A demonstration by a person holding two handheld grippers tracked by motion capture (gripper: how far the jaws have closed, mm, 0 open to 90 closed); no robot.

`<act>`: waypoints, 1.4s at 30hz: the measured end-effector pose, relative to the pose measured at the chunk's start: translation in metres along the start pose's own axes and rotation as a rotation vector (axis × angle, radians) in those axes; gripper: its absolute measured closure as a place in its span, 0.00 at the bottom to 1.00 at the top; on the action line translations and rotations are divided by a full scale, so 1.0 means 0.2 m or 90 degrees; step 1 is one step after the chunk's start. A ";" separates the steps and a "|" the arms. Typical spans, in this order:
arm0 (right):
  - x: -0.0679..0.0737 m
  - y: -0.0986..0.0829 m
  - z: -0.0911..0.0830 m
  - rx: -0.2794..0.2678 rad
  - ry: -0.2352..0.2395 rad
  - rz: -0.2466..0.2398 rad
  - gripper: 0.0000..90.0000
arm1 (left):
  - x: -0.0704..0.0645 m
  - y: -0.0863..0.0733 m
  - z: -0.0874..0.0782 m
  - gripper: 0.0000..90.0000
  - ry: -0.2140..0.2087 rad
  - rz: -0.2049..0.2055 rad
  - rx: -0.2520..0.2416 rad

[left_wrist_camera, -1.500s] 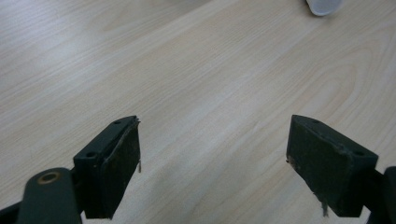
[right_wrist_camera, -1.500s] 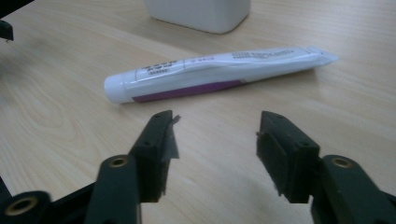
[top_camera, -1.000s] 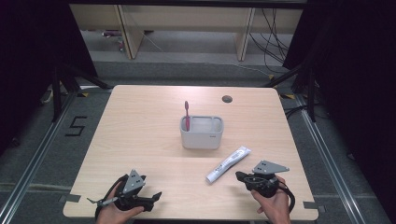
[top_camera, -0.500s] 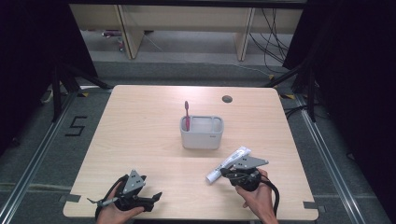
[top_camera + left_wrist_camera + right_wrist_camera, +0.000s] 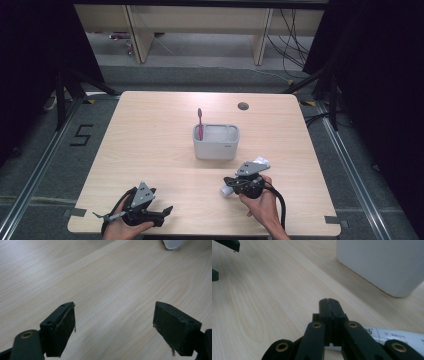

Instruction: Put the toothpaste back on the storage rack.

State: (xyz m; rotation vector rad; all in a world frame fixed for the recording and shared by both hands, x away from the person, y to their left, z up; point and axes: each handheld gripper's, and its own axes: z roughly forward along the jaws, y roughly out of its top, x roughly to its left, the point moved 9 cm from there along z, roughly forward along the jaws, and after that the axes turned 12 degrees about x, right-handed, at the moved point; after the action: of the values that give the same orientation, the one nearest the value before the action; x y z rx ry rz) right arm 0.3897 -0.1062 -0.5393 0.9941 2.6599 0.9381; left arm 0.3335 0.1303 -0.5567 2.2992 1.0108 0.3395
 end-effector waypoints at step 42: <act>-0.01 -0.22 -0.01 0.099 0.023 -0.007 1.00 | -0.01 0.00 0.00 0.20 0.002 0.007 0.000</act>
State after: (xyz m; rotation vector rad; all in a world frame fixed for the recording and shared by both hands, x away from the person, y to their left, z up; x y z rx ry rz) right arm 0.3675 -0.1341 -0.5645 1.0009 2.8011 0.7635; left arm 0.3324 0.1297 -0.5564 2.3054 1.0005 0.3484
